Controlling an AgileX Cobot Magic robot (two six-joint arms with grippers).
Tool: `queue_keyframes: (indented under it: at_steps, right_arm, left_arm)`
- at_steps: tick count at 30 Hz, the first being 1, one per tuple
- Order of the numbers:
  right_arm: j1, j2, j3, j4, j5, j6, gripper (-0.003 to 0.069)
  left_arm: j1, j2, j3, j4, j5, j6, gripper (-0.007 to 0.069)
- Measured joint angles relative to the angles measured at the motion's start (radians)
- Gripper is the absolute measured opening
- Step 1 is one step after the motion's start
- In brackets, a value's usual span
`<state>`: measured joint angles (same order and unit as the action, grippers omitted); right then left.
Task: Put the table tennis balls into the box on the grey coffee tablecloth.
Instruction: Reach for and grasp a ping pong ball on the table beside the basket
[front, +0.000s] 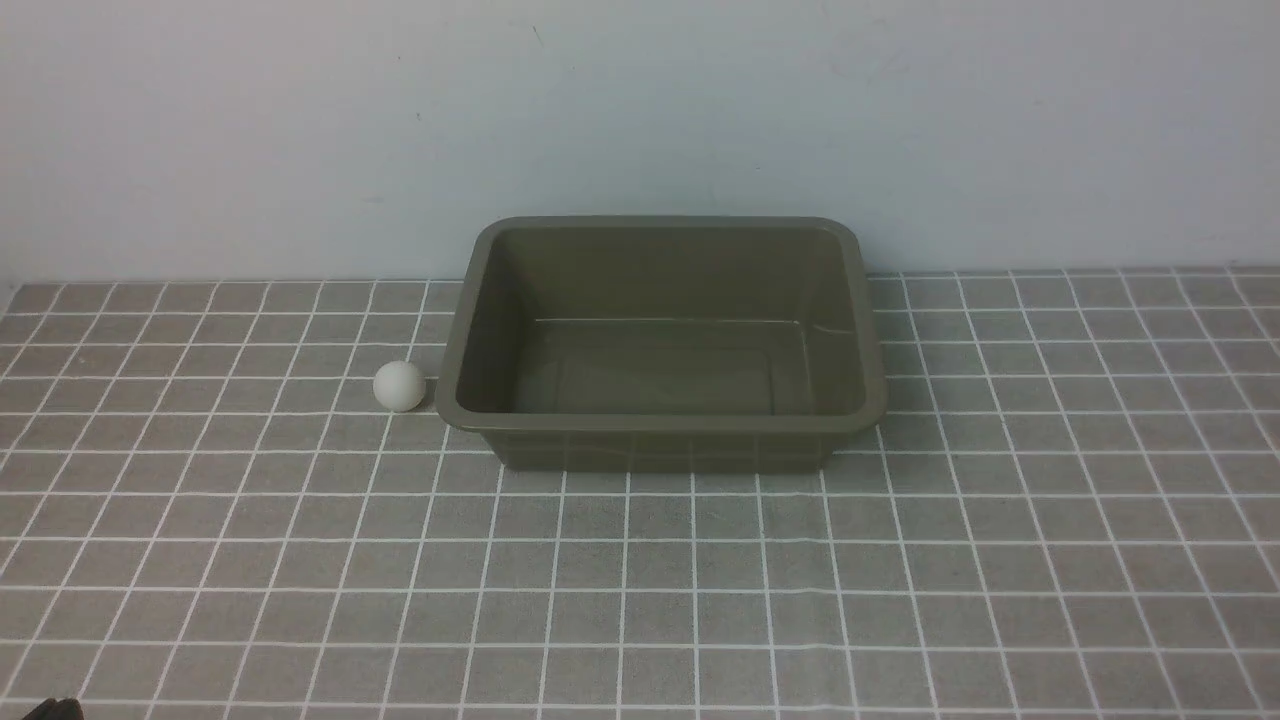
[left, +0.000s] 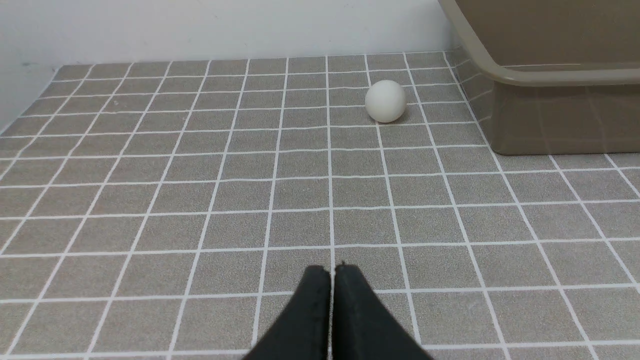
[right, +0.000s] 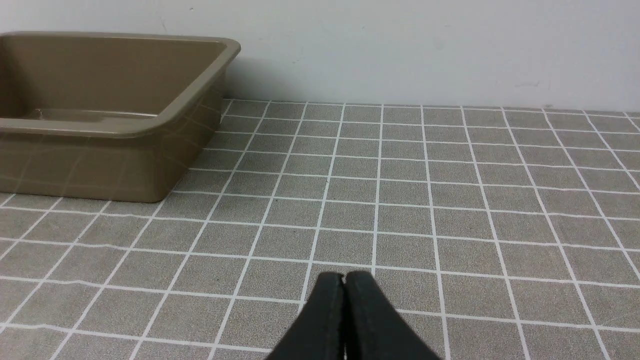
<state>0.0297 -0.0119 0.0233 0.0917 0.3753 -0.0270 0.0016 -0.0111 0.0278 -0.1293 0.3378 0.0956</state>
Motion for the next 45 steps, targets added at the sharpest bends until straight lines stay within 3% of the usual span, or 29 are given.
queue_keyframes:
  at_steps: [29,36,42,45]
  right_arm:
    - [0.0,0.0,0.0,0.0,0.0,0.0,-0.0015]
    - [0.0,0.0,0.0,0.0,0.0,0.0,-0.0015]
    - [0.0,0.0,0.0,0.0,0.0,0.0,-0.0015]
    - [0.0,0.0,0.0,0.0,0.0,0.0,-0.0015]
  left_arm:
    - [0.0,0.0,0.0,-0.002,-0.009,-0.002,-0.0008]
    - [0.0,0.0,0.0,-0.202,-0.283,-0.096,-0.0008]
    - [0.0,0.0,-0.01,-0.387,-0.696,-0.195,-0.0008]
    - [0.0,0.011,-0.097,-0.383,-0.683,-0.237,-0.0008]
